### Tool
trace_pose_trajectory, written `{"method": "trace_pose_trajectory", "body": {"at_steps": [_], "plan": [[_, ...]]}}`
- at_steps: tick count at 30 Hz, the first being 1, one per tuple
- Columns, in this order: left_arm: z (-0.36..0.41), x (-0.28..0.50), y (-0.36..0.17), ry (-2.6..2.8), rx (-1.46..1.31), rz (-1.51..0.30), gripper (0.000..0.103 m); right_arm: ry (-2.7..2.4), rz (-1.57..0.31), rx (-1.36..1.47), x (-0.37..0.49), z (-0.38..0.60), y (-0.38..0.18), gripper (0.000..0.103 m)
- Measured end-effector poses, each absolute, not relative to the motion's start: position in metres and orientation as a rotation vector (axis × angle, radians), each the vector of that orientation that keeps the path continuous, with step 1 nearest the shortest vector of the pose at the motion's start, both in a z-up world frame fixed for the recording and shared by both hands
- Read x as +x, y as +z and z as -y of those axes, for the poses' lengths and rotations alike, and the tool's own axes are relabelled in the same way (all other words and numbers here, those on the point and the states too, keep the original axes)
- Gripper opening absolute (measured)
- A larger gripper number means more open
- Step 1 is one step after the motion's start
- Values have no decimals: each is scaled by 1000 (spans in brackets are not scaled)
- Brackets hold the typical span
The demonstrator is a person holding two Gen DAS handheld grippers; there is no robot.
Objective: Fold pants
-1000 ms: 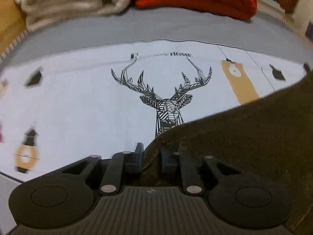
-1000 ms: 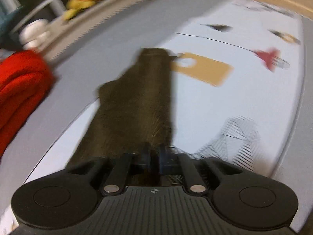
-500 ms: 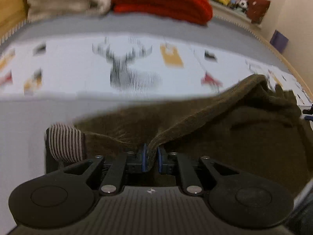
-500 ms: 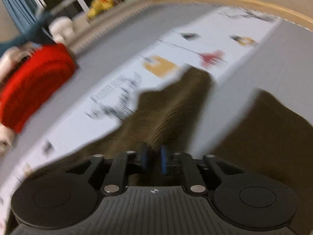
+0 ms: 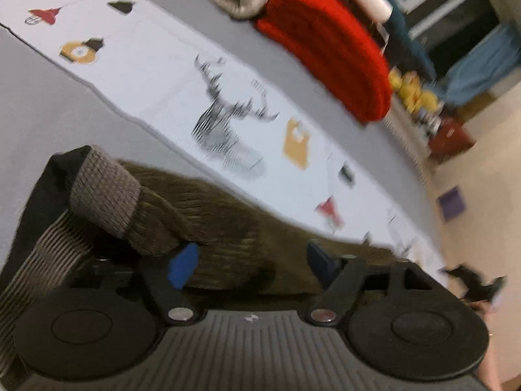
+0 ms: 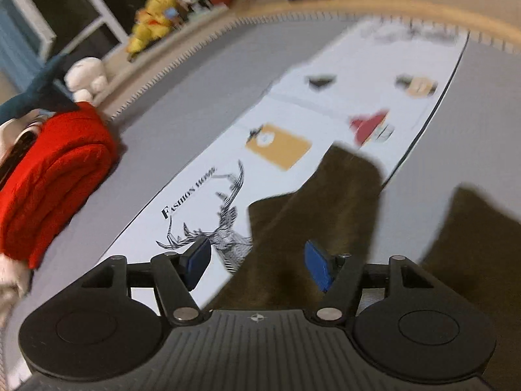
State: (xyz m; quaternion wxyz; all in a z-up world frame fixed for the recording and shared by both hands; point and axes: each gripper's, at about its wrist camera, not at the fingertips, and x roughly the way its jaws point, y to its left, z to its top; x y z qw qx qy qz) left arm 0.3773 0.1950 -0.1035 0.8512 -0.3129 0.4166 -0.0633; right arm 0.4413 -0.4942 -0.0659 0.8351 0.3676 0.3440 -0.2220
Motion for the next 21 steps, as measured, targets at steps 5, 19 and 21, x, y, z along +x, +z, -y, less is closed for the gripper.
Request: {"method": "trace_pose_trajectory", "body": {"at_steps": [5,19,21], "plan": [[-198,385,-102,-148,-740,-859,91,-596,-814,807,493,488,-110,66],[-215,400,-134,-24,-975,-1003,91,-700,-722,609,491,484,-97,9],[-212,395,-141,-5,-1000,-1039,91,-690,-658,631,487,487,-76,9]]}}
